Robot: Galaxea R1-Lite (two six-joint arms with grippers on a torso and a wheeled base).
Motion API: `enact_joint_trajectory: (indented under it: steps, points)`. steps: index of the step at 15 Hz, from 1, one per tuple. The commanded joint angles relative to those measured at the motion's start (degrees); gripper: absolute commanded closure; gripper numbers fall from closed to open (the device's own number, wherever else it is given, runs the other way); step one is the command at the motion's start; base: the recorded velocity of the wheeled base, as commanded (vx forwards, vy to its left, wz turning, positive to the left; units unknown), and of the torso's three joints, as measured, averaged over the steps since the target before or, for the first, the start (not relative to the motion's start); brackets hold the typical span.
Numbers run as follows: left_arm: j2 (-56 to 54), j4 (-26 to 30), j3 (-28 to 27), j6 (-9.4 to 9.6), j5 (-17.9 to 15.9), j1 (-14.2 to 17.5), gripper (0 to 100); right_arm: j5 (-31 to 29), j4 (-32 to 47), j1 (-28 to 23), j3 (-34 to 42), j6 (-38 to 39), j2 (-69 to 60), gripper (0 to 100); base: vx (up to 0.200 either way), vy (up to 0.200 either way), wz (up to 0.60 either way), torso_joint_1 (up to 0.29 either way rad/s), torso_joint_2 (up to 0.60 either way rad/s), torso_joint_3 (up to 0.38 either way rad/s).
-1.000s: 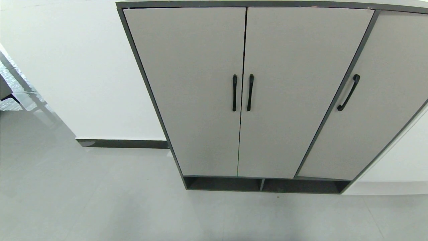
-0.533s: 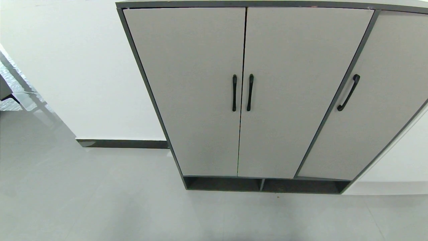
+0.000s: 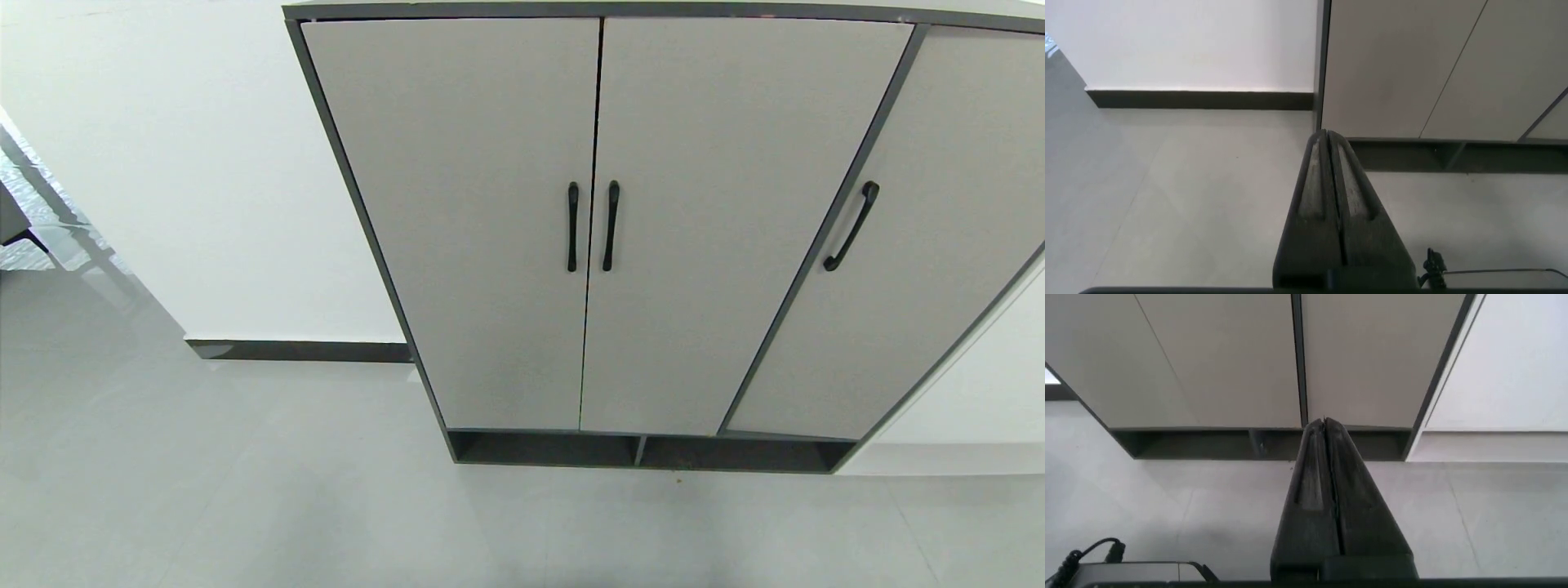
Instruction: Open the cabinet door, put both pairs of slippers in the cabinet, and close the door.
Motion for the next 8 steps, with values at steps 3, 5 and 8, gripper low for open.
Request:
enact_joint_trajectory:
  steps: [3,5,8]
  points:
    - [0.1,0.0,0.0,-0.04,0.0,0.0,100,0.0,0.1,0.0,0.0,-0.2,0.0,100,0.000,0.000,0.00,0.000,0.00,0.000]
    - [0.1,0.0,0.0,-0.04,0.0,0.0,100,0.0,0.1,0.0,0.0,-0.2,0.0,100,0.000,0.000,0.00,0.000,0.00,0.000]
    - [0.1,0.0,0.0,-0.04,0.0,0.0,100,0.0,0.1,0.0,0.0,-0.2,0.0,100,0.000,0.000,0.00,0.000,0.00,0.000]
